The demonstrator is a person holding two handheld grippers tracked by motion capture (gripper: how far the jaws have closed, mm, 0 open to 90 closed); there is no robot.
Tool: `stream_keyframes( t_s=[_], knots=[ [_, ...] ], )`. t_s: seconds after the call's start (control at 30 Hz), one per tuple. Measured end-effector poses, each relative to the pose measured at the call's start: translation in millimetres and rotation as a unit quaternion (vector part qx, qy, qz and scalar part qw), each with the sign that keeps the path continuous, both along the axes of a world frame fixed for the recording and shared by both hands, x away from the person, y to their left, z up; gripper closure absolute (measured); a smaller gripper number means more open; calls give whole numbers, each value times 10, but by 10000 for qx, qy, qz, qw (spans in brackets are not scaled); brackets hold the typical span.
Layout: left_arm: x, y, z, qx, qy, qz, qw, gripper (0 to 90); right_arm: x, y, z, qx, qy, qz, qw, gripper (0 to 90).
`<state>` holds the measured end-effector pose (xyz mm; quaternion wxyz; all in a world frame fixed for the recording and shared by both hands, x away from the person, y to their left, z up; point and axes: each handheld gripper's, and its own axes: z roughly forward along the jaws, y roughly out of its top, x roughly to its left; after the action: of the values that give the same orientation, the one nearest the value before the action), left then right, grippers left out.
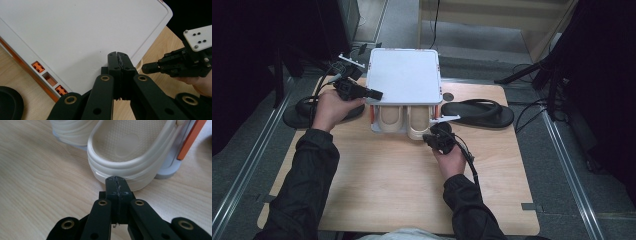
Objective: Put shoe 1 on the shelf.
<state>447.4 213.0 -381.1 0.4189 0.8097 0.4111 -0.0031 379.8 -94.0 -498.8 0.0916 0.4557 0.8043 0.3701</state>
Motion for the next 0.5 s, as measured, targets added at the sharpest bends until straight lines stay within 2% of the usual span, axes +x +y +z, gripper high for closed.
stream_keyframes(
  t_s=[0.2,0.5],
  knots=[
    [11,12,-11,-91,36,-23,9999,900,78,28,-35,141,-30,-61,9999,900],
    [5,6,-9,-55,-20,-41,10000,899,167,103,-34,43,-31,-120,9999,900]
  ],
)
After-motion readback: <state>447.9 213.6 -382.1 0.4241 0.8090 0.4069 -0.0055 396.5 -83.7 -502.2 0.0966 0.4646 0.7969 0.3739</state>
